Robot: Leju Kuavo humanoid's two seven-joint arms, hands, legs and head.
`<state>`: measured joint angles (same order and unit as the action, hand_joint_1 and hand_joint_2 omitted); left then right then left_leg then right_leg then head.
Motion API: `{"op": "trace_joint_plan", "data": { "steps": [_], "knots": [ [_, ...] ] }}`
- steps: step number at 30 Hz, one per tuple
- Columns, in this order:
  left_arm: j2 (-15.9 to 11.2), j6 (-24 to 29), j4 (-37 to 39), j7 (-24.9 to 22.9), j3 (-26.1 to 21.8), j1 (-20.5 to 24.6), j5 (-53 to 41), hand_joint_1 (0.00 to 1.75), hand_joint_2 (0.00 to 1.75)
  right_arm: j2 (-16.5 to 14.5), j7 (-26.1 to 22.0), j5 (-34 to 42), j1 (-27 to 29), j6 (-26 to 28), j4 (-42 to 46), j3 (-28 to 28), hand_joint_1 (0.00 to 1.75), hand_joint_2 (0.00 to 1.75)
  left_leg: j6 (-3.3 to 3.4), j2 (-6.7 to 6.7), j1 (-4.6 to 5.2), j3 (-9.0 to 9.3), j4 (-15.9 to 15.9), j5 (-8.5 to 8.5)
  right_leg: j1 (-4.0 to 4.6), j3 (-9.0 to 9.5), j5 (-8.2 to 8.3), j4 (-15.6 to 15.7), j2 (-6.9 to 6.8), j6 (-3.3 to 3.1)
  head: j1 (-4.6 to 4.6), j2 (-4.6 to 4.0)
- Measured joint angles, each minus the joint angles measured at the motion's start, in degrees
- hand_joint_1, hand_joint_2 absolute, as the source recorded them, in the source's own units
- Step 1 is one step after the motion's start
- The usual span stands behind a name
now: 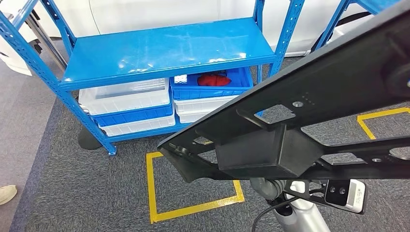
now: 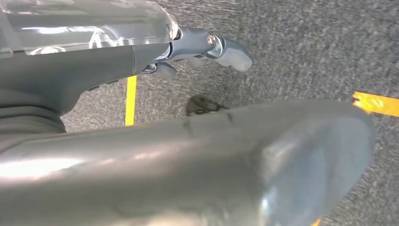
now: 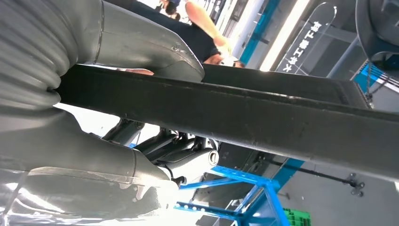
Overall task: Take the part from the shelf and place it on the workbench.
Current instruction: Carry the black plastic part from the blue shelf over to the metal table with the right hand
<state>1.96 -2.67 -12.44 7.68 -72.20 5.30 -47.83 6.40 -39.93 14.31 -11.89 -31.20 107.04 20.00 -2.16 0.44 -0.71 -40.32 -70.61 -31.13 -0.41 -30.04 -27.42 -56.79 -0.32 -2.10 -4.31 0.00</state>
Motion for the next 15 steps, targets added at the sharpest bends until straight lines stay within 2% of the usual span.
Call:
{"op": "trace_joint_plan", "data": {
  "steps": [1,2,3,4,6,7,8,10,11,12,13,15],
  "knots": [
    [0.02,0.01,0.00,-0.03,-0.10,-0.02,0.04,0.00,0.00,0.13,0.00,0.29,-0.05,-0.50,-0.22,-0.15,1.75,1.75,-0.12,0.00,-0.02,-0.71,-2.62,-0.92,0.05,-0.45,0.26,-0.13,0.20,0.05,0.00,0.00],
    [0.02,0.01,0.00,-0.03,-0.19,-0.03,0.07,0.00,0.00,0.27,0.01,0.50,-0.10,-0.92,-0.46,-0.36,1.75,1.75,-0.14,-0.02,-0.02,-0.43,-3.25,-0.74,0.08,-0.85,0.46,-0.28,0.47,0.15,0.00,0.00],
    [0.03,0.00,0.00,-0.03,-0.25,-0.05,0.09,0.00,0.00,0.38,0.01,0.62,-0.15,-1.33,-0.66,-0.61,1.75,1.75,-0.07,-0.09,-0.02,1.06,-1.48,0.45,0.09,-1.14,0.61,-0.44,0.81,0.28,0.00,0.00],
    [0.04,-0.03,0.00,-0.02,-0.30,-0.07,0.10,0.00,0.00,0.45,0.01,0.66,-0.21,-1.58,-0.79,-0.88,1.75,1.75,0.10,-0.50,-0.02,3.50,2.22,2.15,0.08,-1.32,0.71,-0.59,1.13,0.38,0.00,0.00],
    [0.03,-0.10,-0.01,-0.01,-0.44,-0.12,0.08,0.00,0.00,0.54,0.01,0.62,-0.39,-1.79,-0.88,-1.28,1.75,1.75,0.71,-2.61,-0.04,8.31,10.05,4.23,0.04,-1.72,0.91,-0.85,1.83,0.72,0.00,0.00],
    [0.03,-0.16,-0.01,0.01,-0.53,-0.17,0.04,0.00,0.00,0.55,0.03,0.46,-0.45,-1.76,-0.87,-1.45,1.75,1.75,1.00,-3.49,0.00,9.61,12.35,4.48,-0.02,-1.96,1.07,-0.95,2.24,1.00,0.00,0.00],
    [0.04,-0.23,-0.01,0.03,-0.61,-0.21,-0.01,0.00,0.00,0.56,0.05,0.26,-0.43,-1.73,-0.85,-1.63,1.75,1.75,1.24,-3.92,0.07,10.09,13.32,4.30,-0.09,-2.21,1.29,-0.99,2.72,1.37,0.00,0.00],
    [0.10,-0.36,0.00,0.09,-0.68,-0.18,-0.12,0.00,0.00,0.56,0.09,-0.36,-0.14,-1.72,-0.70,-2.19,1.75,1.75,1.77,-3.00,0.03,10.09,13.86,4.55,-0.14,-2.57,1.60,-1.13,3.46,2.14,0.00,0.00],
    [0.16,-0.42,0.00,0.12,-0.69,-0.10,-0.16,0.00,0.00,0.57,0.08,-0.62,0.04,-1.78,-0.57,-2.54,1.75,1.75,2.15,-2.42,-0.09,10.08,14.11,4.74,-0.08,-2.94,1.26,-1.69,3.16,2.45,0.01,0.00],
    [0.21,-0.47,0.00,0.15,-0.69,-0.04,-0.21,0.00,0.00,0.58,0.05,-0.86,0.16,-1.85,-0.46,-2.87,1.75,1.75,2.52,-1.81,-0.24,10.06,14.37,4.97,-0.02,-3.71,0.30,-3.16,2.58,2.70,0.01,0.00],
    [0.26,-0.52,0.00,0.17,-0.69,0.00,-0.26,0.00,0.00,0.58,0.03,-1.10,0.29,-2.00,-0.37,-3.21,1.75,1.75,2.80,-1.19,-0.34,9.99,14.54,5.14,0.01,-5.06,-1.35,-5.94,1.82,2.89,0.01,0.00],
    [0.27,-0.58,0.00,0.19,-0.69,-0.01,-0.39,0.00,0.00,0.57,0.00,-1.48,0.64,-2.59,-0.33,-3.80,1.75,1.75,2.99,0.01,-0.24,9.69,14.51,5.24,-0.10,-8.78,-5.07,-13.54,1.03,3.22,0.01,0.00]
  ]
}}
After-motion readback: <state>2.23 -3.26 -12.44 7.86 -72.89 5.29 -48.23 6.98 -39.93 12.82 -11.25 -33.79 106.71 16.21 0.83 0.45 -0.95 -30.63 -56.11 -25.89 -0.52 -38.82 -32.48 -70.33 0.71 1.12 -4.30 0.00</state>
